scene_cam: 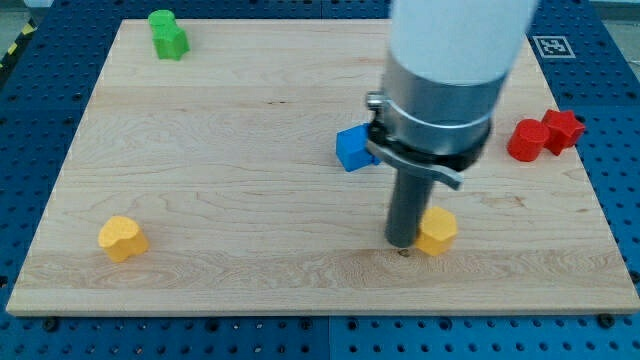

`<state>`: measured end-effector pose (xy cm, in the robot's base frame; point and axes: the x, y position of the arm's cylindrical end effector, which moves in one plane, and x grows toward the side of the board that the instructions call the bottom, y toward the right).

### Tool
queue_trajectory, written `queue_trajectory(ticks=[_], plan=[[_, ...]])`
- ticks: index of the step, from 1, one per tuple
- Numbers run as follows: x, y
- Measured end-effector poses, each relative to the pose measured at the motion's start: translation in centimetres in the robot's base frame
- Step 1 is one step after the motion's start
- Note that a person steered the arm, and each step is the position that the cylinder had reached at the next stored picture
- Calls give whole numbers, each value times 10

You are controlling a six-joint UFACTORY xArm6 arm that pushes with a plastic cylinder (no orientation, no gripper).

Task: Move the yellow heart down a bit

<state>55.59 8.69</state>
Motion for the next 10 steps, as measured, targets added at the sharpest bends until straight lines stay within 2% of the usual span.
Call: queue_trajectory(ticks=[2,5,7,9,10], plan=[[1,2],[5,-24],[5,-94],[-45,-188],[-45,-250]])
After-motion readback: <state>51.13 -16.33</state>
